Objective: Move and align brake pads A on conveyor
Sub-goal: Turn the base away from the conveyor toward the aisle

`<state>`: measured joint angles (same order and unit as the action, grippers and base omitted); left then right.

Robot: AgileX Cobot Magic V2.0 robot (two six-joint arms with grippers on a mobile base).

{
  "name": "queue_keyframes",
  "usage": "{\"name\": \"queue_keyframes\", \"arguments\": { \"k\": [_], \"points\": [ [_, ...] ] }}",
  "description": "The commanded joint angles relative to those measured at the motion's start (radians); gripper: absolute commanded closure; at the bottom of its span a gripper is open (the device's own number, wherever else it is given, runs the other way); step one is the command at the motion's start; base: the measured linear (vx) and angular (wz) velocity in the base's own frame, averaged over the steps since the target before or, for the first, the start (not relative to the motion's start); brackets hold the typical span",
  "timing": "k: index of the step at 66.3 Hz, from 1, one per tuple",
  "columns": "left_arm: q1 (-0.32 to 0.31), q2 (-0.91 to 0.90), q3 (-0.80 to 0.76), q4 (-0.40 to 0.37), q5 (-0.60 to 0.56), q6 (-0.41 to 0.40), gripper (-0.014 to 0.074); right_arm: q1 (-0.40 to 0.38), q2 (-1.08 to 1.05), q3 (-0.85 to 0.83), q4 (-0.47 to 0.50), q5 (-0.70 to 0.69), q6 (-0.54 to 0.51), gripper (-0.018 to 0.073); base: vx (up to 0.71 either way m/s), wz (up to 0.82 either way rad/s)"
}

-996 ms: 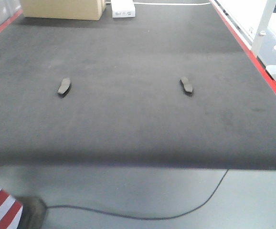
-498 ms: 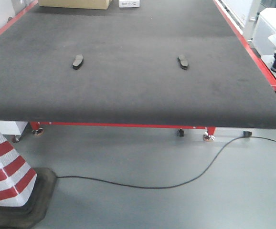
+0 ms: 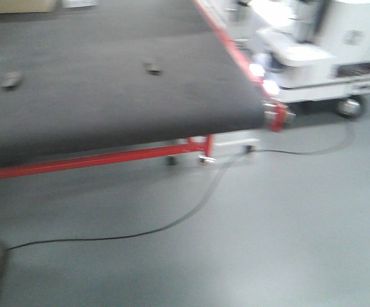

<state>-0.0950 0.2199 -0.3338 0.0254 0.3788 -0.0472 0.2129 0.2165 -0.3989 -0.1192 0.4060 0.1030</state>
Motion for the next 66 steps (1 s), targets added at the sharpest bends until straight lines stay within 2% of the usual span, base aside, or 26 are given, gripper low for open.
{"name": "queue_keyframes", "arguments": {
  "k": [1,66],
  "points": [
    [-0.007,0.011,-0.024,-0.001,-0.076,0.002,0.0202,-0.002,0.012,-0.025,-0.011,-0.074,0.000,0.0127,-0.19,-0.85],
    [-0.007,0.011,-0.024,-0.001,-0.076,0.002,0.0202,-0.002,0.012,-0.025,-0.011,-0.074,0.000,0.0127,-0.10,-0.80]
  ]
}}
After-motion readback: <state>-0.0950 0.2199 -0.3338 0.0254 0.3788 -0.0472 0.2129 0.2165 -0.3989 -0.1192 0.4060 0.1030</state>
